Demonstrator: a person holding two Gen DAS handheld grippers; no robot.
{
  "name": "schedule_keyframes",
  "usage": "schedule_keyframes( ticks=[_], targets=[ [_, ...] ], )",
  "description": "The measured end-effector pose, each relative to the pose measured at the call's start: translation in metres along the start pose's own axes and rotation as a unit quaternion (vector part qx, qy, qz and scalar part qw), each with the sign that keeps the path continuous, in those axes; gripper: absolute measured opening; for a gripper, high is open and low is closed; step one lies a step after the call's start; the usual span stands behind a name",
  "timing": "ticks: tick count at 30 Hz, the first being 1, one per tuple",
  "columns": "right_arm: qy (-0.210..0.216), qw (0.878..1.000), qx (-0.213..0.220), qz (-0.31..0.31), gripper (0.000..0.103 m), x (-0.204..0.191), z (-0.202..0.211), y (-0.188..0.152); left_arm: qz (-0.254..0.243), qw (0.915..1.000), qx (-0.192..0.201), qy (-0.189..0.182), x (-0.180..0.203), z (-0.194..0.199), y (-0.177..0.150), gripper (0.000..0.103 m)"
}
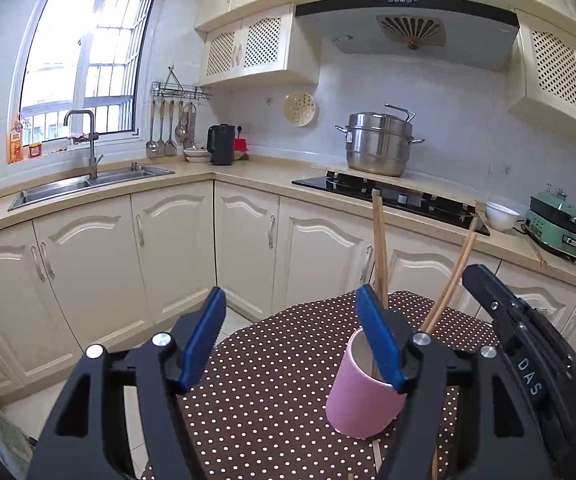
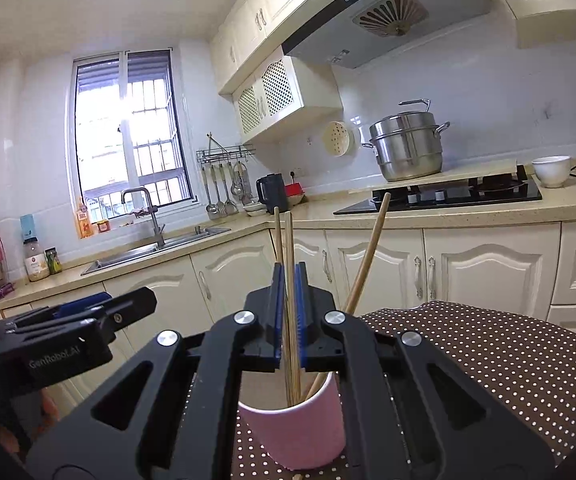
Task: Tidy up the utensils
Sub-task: 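Open the left tool to drop its chopstick into the cup while the right tool releases its chopstick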
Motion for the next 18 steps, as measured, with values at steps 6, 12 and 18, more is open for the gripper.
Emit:
schedule_keyframes(
  ticks=[6,12,18],
  targets=[
    [-0.004,1.0,-0.004,0.005,0.006,-0.006,0.008,0.002,-0.006,1.0,0.004,0.002,-0.002,0.012,0.0,0.069],
    [-0.016,1.0,-0.018,0.007,0.006,-0.008,0.025,0.002,-0.011,0.9999,0.004,0.0,-0.004,0.029,-0.002,0.071],
    [-0.034,0.998,-0.057,0.0,0.01,-0.004,0.051,-0.008,-0.026,0.9989,-0.027,-0.027,-0.002,0.048,-0.016,0.074]
  ],
)
Point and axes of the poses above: each gripper's, at about its wrist camera, not at the fingertips, and z roughly against the way its jaws point, x to its right, y to its top, the point moved 7 cm from there along -z, roughly the way its jaws point, and after that the axes turned 12 degrees about y, right-handed, at the moved point
